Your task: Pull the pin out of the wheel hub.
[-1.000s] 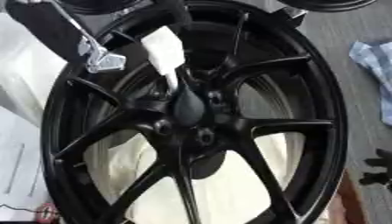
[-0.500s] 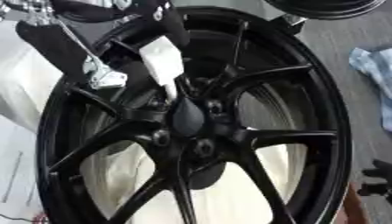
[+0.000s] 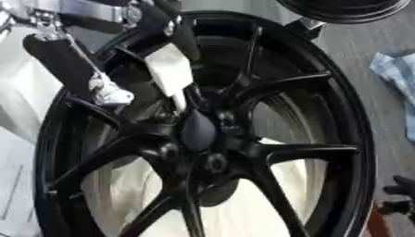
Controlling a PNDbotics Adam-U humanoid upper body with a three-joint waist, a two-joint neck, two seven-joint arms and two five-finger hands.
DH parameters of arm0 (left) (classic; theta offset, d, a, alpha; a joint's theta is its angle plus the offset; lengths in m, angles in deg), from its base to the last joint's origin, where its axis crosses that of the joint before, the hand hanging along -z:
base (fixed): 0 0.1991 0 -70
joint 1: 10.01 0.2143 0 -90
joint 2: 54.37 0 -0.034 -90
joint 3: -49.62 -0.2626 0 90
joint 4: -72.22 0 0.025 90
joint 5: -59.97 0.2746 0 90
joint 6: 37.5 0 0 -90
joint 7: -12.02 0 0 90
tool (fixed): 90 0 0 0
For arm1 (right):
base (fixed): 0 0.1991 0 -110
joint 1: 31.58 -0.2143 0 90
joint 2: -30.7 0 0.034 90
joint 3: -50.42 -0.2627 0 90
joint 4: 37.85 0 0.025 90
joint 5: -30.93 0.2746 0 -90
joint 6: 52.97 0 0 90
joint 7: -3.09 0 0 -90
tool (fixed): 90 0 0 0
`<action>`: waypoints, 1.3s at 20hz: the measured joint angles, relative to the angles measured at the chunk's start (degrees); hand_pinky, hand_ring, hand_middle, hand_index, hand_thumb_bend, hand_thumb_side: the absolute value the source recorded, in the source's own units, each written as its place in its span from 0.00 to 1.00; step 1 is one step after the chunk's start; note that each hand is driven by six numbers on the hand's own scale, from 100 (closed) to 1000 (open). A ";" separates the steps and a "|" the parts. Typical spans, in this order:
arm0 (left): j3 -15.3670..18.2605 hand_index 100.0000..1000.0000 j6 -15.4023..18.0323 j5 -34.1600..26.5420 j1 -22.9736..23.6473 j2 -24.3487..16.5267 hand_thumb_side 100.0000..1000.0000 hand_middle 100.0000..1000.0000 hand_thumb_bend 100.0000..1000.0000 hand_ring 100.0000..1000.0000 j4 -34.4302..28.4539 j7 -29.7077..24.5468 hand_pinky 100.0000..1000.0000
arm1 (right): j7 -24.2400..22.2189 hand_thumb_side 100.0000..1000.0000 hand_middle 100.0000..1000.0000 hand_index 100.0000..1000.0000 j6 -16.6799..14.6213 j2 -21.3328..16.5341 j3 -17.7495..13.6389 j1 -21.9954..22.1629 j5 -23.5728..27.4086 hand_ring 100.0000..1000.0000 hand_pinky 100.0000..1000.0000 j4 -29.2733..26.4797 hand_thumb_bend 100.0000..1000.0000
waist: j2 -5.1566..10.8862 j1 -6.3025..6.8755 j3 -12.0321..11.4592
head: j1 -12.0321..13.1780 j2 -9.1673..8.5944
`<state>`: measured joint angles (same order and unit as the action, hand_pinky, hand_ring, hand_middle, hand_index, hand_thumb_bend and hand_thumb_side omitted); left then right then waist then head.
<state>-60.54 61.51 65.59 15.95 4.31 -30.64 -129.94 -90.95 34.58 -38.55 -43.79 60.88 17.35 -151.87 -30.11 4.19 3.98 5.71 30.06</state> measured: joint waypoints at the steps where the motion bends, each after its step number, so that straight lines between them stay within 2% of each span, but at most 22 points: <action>1: -0.12 0.93 0.06 0.24 0.01 0.00 0.30 0.81 0.02 0.95 0.19 0.02 0.97 | -0.04 0.87 0.61 0.78 0.09 0.03 0.00 -0.07 -0.01 0.47 0.70 0.00 0.00 | -0.05 0.03 0.00 | 0.05 0.00; 2: -0.13 0.93 0.12 0.31 0.02 0.00 0.33 0.81 0.01 0.95 0.24 -0.01 0.97 | -0.06 0.87 0.61 0.78 0.18 0.04 0.01 -0.19 -0.02 0.47 0.70 0.00 0.00 | -0.11 0.05 0.01 | 0.08 -0.01; 3: -0.13 0.93 0.18 0.29 0.02 0.00 0.44 0.81 0.02 0.95 0.33 -0.03 0.96 | -0.04 0.87 0.61 0.78 0.32 0.06 0.01 -0.24 -0.04 0.47 0.70 0.00 0.00 | -0.14 0.05 0.01 | 0.12 -0.02; 4: -0.13 0.92 0.23 0.27 0.03 0.00 0.40 0.81 0.06 0.95 0.41 -0.05 0.96 | 0.01 0.87 0.61 0.78 0.41 0.08 0.01 -0.24 -0.12 0.47 0.70 0.00 0.00 | -0.15 0.05 0.01 | 0.18 -0.04; 6: -0.12 0.91 0.34 0.54 0.06 0.00 0.26 0.81 0.10 0.95 0.53 -0.07 0.96 | 0.08 0.88 0.60 0.78 0.51 0.10 0.01 -0.26 -0.21 0.47 0.70 0.00 0.00 | -0.20 0.05 0.01 | 0.24 -0.26; 10: -0.08 0.90 0.71 1.50 0.10 0.00 0.11 0.81 0.13 0.94 0.86 0.00 0.95 | 0.04 0.90 0.60 0.78 0.99 0.36 0.12 -0.43 -0.37 0.47 0.70 0.00 0.00 | -0.36 0.06 0.13 | 0.29 -0.54; 22: 0.29 0.88 1.50 4.19 0.03 0.52 0.12 0.80 0.16 0.94 2.39 0.14 0.94 | -0.15 0.93 0.60 0.78 2.27 1.06 0.39 -0.95 -0.97 0.47 0.70 0.00 0.00 | -0.98 0.31 0.58 | 0.75 -1.03; 26: 0.42 0.87 1.55 5.17 -0.06 0.73 0.13 0.79 0.14 0.93 3.45 0.14 0.93 | -0.20 0.93 0.60 0.78 2.43 1.10 0.41 -0.98 -1.03 0.47 0.71 0.00 0.00 | -1.00 0.45 0.73 | 0.83 -1.04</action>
<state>-60.12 63.06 70.77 15.89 5.04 -27.19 -129.80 -91.15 37.01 -37.45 -43.38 59.91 16.31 -151.87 -31.11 4.65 4.70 6.54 29.02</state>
